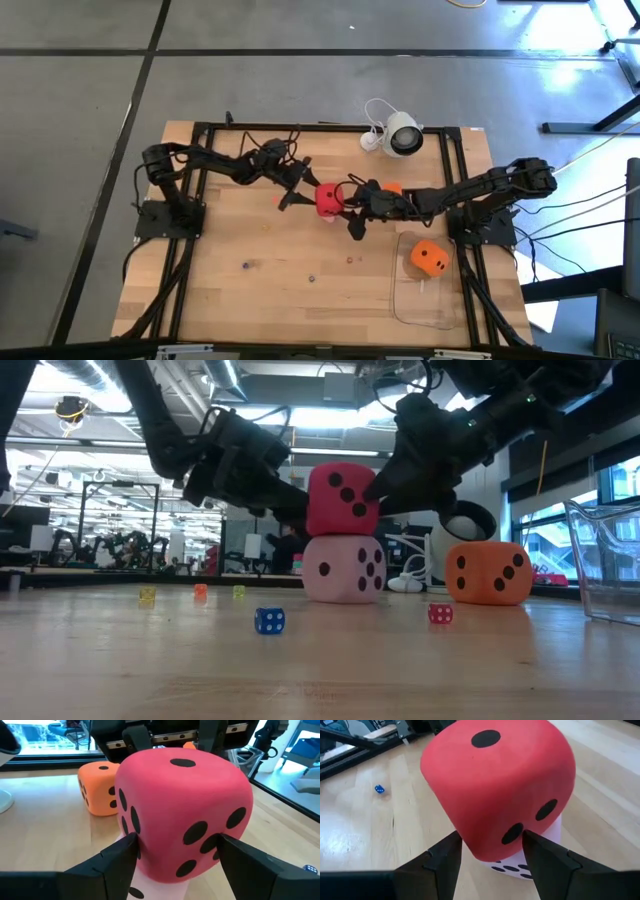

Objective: Pick & Place Dice
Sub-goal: Put the large red die into the transparent container

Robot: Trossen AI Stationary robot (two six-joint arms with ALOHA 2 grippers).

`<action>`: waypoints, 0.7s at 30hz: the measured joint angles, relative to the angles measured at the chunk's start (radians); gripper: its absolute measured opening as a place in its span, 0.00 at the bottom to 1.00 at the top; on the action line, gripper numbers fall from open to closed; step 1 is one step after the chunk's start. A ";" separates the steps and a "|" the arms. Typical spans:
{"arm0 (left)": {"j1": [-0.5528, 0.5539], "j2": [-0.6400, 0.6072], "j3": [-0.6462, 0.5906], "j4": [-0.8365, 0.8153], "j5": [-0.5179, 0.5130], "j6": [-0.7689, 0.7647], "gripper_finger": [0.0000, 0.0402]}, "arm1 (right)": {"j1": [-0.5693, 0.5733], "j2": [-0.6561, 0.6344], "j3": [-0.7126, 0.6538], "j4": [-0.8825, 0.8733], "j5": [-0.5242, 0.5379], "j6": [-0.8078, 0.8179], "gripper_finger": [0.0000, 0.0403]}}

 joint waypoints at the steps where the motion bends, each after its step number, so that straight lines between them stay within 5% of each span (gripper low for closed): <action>1: -0.002 0.003 0.002 0.001 0.000 0.000 0.66 | 0.000 0.000 0.000 -0.001 0.001 0.000 0.52; 6: 0.001 0.005 0.003 -0.001 -0.005 -0.009 0.57 | 0.000 0.000 0.000 -0.001 0.003 0.000 0.52; 15: 0.028 -0.008 0.003 -0.015 -0.007 -0.039 0.27 | 0.009 0.000 0.000 0.002 0.018 0.001 0.52; 21: 0.077 -0.009 0.003 -0.017 0.062 -0.093 0.20 | 0.029 0.000 0.001 0.013 0.021 0.005 0.52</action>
